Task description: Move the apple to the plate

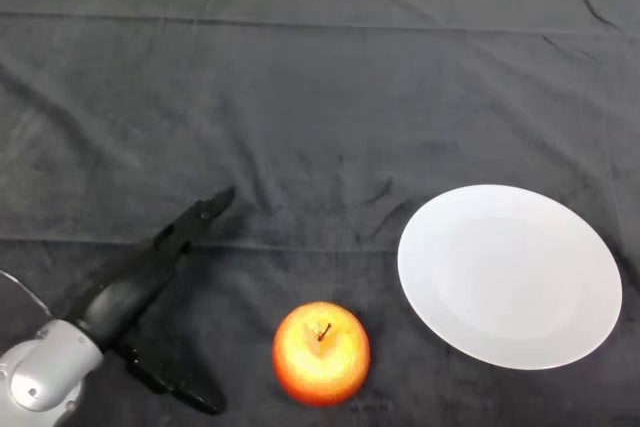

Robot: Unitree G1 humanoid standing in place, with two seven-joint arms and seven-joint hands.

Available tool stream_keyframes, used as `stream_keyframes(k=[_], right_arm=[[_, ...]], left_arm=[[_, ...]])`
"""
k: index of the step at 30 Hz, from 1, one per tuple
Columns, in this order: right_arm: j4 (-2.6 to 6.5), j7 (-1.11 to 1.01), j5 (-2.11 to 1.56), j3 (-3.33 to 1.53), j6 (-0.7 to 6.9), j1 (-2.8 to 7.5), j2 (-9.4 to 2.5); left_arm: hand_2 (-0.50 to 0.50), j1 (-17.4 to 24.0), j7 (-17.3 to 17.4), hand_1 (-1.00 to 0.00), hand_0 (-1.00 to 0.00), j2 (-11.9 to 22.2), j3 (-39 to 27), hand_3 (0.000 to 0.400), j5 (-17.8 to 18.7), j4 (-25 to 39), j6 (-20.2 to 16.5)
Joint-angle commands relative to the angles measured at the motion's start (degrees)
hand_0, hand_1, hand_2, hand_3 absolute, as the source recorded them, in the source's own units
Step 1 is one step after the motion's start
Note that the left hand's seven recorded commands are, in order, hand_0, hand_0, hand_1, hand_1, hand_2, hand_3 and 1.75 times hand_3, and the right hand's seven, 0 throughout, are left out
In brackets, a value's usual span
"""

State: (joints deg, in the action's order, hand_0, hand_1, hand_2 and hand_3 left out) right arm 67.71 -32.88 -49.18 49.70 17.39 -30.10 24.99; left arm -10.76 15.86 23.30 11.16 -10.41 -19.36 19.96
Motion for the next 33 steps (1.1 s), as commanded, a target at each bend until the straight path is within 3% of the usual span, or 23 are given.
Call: stream_keyframes(k=[1, 12, 29, 31, 32, 33], right_arm=[[-1.0, 0.84, -0.58, 0.69, -0.15, 0.2, 0.4], [-1.08, 0.89, -0.61, 0.66, -0.13, 0.22, 0.38], [-1.09, 0.91, -0.66, 0.64, -0.11, 0.23, 0.39], [-1.08, 0.91, -0.67, 0.64, -0.11, 0.23, 0.39], [-1.07, 0.91, -0.67, 0.64, -0.11, 0.23, 0.39], [-1.07, 0.91, -0.67, 0.64, -0.11, 0.22, 0.4]], left_arm=[[0.0, -2.41, -0.29, 0.0, 0.0, -0.14, 2.52, 0.0, -1.05, 1.64, -1.15], [0.0, -4.42, -3.82, 0.0, 0.0, -3.89, 8.03, 0.0, -0.95, 0.08, -2.11], [0.0, -6.84, -4.99, 0.0, 0.0, -4.59, 16.79, 0.0, 0.99, -1.58, -2.56], [-0.2, -7.24, -4.9, 0.0, -0.41, -4.5, 17.46, 0.163, 1.32, -1.8, -2.54], [-0.27, -7.49, -4.84, -0.25, -0.79, -4.44, 17.8, 0.315, 1.53, -1.93, -2.52], [-0.21, -7.72, -4.79, -0.58, -1.0, -4.39, 18.02, 0.4, 1.71, -2.06, -2.49]])
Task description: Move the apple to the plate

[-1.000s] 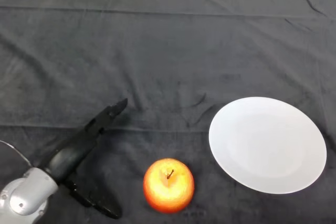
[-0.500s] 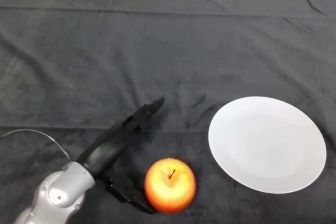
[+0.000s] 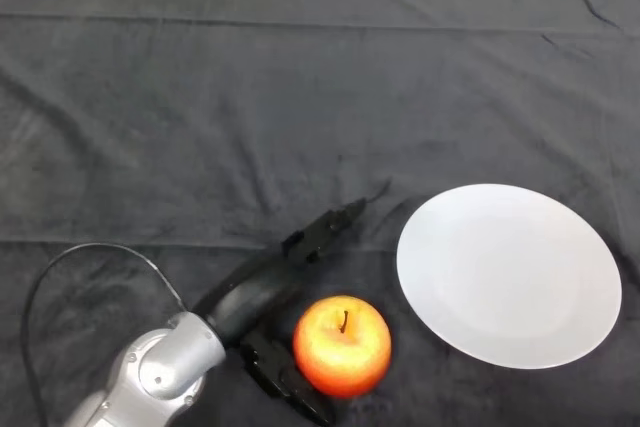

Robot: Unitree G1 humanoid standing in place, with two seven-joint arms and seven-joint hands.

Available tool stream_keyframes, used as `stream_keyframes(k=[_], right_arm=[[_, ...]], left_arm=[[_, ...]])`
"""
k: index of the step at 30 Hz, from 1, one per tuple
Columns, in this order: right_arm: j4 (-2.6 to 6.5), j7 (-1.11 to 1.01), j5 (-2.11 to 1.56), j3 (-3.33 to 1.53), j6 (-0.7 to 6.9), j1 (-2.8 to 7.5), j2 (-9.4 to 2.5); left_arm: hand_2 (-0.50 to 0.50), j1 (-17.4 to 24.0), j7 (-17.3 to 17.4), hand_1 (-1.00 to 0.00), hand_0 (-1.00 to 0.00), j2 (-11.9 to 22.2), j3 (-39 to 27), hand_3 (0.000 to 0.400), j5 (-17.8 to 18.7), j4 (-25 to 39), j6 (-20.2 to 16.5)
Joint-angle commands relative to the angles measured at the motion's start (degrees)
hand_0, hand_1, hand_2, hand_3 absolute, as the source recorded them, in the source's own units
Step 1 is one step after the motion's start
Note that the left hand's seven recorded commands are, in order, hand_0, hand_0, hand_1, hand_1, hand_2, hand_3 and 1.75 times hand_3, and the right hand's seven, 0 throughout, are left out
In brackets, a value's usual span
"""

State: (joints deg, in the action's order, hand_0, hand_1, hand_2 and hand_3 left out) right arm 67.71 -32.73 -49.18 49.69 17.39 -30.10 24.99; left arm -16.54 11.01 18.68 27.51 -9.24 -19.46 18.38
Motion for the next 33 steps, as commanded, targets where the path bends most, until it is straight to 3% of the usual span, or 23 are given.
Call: stream_keyframes(k=[1, 10, 19, 33], right_arm=[[-1.06, 0.76, -0.68, 0.65, -0.11, 0.22, 0.4], [-1.01, 0.74, -0.7, 0.65, -0.11, 0.21, 0.42], [-0.98, 0.72, -0.72, 0.64, -0.12, 0.2, 0.44], [-1.06, 0.76, -0.73, 0.61, -0.12, 0.23, 0.4]], left_arm=[[-0.01, -2.18, 0.13, -0.97, -1.0, 0.28, 1.83, 0.4, 0.74, -2.1, -0.88], [0.0, -5.24, -0.1, -1.0, -1.0, 0.94, 0.35, 0.4, 3.79, -3.88, -0.22], [0.0, -5.97, -4.83, -1.0, -1.0, 0.73, -2.77, 0.4, 5.63, -5.02, 1.44], [0.0, -5.86, -15.49, -1.0, -1.0, -1.54, -3.32, 0.4, 5.33, 5.91, -5.21]])
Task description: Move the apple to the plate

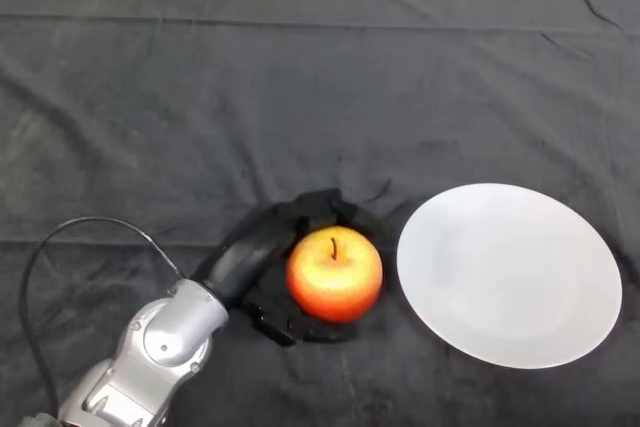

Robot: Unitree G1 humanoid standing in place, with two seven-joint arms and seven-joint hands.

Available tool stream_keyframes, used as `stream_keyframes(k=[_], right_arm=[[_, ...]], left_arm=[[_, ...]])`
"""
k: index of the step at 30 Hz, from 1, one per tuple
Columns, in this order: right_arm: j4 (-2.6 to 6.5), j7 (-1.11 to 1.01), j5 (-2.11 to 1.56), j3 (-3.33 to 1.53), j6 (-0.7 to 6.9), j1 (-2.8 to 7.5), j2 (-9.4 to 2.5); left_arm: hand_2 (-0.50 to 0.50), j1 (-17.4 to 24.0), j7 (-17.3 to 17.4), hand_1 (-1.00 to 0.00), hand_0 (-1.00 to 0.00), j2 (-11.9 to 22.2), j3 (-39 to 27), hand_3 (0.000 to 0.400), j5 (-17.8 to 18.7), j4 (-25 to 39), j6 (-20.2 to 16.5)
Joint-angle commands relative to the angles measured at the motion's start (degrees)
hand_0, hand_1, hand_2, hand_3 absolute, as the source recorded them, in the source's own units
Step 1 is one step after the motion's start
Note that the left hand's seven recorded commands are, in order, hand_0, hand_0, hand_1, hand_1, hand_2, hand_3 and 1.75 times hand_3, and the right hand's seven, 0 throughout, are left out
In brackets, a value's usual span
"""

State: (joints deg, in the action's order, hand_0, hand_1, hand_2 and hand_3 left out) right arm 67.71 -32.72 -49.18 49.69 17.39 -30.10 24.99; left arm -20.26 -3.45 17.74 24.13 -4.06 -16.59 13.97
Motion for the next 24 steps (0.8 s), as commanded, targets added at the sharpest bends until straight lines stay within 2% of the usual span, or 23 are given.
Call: stream_keyframes(k=[1, 5, 10, 24], right_arm=[[-1.07, 0.75, -0.73, 0.61, -0.13, 0.23, 0.39], [-1.1, 0.77, -0.73, 0.59, -0.13, 0.24, 0.38], [-1.1, 0.77, -0.73, 0.58, -0.13, 0.25, 0.39], [-0.89, 0.68, -0.77, 0.61, -0.12, 0.18, 0.49]], left_arm=[[0.0, -2.29, -2.07, -1.0, -1.0, -0.99, 0.68, 0.4, 0.02, 3.58, -1.18], [0.0, -3.85, -5.19, -1.0, -1.0, -2.12, 3.39, 0.4, 0.31, 3.92, -1.83], [0.0, -6.97, -7.5, -1.0, -1.0, -3.23, 7.15, 0.4, 1.53, 2.16, -2.02], [0.0, -16.31, -10.14, -1.0, -1.0, -6.39, 18.6, 0.4, 6.91, -5.13, -1.38]])
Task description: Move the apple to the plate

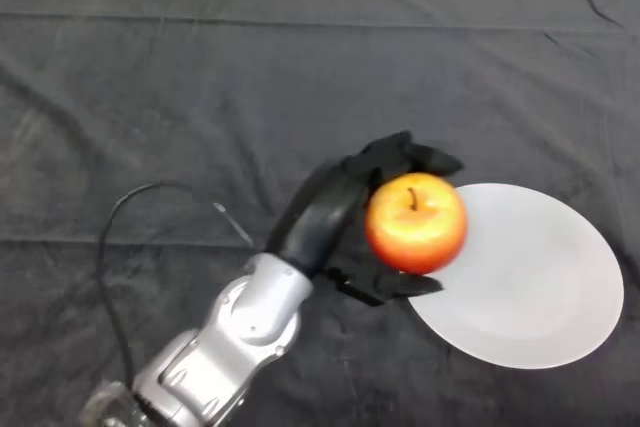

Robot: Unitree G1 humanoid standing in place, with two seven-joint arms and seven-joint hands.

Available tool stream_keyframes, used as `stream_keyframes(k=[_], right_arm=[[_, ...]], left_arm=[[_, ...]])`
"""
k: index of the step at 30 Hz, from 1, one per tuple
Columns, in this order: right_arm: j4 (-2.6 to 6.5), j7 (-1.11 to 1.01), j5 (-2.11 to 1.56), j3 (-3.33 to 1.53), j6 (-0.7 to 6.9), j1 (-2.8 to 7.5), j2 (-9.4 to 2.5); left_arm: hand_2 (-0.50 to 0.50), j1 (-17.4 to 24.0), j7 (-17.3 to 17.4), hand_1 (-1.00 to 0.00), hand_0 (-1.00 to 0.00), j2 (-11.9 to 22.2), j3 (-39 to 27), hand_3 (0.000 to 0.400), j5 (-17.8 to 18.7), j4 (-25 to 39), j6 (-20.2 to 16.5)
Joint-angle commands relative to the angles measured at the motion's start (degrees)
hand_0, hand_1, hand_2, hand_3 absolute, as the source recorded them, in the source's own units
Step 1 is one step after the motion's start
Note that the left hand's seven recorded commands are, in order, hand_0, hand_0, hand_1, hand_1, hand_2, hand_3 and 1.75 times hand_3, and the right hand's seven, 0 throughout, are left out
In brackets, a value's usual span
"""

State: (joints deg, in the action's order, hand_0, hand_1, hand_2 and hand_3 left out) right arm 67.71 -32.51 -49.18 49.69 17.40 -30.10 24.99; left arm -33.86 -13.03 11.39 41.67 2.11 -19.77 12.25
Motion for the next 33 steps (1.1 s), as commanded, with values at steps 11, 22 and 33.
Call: stream_keyframes(k=[11, 22, 33], right_arm=[[-0.54, 0.31, -0.81, 0.68, -0.13, 0.07, 0.64], [-0.09, 0.1, -0.85, 0.76, -0.14, -0.07, 0.82], [0.33, -0.12, -0.86, 0.83, -0.18, -0.21, 0.98]], left_arm=[[0.0, -9.32, -2.05, -1.0, -1.0, -3.05, 11.15, 0.4, 6.39, -9.57, 2.94], [0.0, -13.96, -2.43, -1.0, -1.0, -4.79, 19.16, 0.4, 11.97, -15.03, 5.55], [-0.45, -16.68, -2.95, -0.11, -1.0, -5.19, 23.82, 0.4, 14.33, -18.28, 6.73]])
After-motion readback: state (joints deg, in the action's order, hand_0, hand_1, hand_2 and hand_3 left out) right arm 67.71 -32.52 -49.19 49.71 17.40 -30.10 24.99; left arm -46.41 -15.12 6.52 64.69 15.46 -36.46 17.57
